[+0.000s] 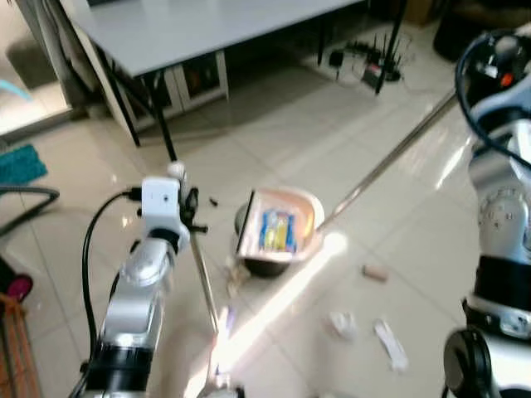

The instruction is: Sweep floor

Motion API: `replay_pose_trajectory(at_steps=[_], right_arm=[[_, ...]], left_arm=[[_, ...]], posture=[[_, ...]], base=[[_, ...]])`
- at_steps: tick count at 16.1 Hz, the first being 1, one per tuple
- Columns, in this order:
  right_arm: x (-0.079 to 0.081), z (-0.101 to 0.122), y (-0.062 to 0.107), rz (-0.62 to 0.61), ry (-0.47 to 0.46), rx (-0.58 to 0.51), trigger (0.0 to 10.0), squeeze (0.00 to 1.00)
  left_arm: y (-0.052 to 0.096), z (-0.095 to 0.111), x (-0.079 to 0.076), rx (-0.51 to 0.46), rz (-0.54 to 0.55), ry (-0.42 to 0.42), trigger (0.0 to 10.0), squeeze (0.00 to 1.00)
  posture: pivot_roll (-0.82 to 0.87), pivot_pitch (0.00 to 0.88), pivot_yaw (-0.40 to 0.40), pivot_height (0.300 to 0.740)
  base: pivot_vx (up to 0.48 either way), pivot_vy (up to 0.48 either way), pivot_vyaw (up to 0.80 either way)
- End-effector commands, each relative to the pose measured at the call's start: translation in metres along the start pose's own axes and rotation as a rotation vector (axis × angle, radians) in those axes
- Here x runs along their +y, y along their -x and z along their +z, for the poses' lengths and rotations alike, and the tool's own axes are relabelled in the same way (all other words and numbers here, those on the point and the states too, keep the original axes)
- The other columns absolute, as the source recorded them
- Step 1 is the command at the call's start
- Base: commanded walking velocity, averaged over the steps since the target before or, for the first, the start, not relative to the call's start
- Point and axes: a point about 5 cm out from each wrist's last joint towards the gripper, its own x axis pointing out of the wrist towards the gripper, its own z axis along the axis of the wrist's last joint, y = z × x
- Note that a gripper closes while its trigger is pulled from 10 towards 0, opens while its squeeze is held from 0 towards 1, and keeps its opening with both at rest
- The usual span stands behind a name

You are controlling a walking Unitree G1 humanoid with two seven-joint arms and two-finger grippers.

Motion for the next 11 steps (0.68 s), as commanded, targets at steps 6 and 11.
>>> replay_pose_trajectory(at_steps=[6,11], right_arm=[[0.0038,0.0149,0.0008,0.026,-0.027,-0.064,10.0,0.0],[0.0032,0.0142,0.0014,0.021,-0.033,-0.064,10.0,0.0]], left_arm=[[0.0008,0.0063,0.0072,-0.019,0.015,-0.031,10.0,0.0],[-0.0013,0.0088,0.0111,-0.022,0.022,-0.032,10.0,0.0]], posture=[[0.01,0.077,0.05,0.74],[0.01,0.08,0.056,0.74]], base=[[0.463,0.0,0.0],[0.464,0.0,0.0]])
